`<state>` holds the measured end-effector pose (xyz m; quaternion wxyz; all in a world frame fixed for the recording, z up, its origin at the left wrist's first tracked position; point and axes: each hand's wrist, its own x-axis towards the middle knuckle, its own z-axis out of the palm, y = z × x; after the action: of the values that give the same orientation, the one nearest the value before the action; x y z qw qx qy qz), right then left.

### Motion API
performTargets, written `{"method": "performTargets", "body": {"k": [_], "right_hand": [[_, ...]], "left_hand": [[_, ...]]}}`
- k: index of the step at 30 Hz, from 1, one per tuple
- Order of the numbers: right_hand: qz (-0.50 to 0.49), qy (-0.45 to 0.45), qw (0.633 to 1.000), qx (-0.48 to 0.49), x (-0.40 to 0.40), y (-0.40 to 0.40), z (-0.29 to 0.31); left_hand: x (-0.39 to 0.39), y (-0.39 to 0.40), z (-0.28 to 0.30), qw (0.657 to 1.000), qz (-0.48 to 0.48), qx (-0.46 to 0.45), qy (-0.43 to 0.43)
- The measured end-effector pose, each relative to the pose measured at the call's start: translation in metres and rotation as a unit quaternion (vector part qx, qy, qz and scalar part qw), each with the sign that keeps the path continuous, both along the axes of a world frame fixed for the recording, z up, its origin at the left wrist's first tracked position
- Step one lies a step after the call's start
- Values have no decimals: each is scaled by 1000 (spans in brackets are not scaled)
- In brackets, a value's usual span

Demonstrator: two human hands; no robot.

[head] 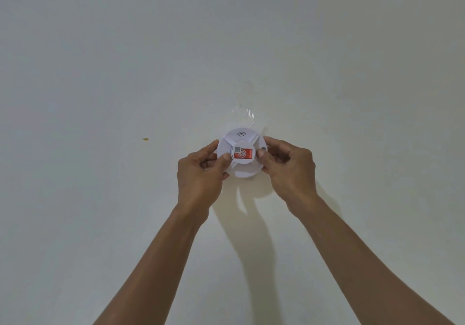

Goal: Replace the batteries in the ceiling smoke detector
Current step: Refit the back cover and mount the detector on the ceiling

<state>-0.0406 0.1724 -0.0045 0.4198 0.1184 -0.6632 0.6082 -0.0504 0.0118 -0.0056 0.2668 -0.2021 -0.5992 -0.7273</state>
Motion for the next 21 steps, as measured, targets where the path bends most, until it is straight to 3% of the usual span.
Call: {"method": "performTargets", "body": {"k": [21], "right_hand": [[-38,9,999,26,11,-5,-5]], "left_hand": [[-7,-1,-7,1000,21,12,1]]}}
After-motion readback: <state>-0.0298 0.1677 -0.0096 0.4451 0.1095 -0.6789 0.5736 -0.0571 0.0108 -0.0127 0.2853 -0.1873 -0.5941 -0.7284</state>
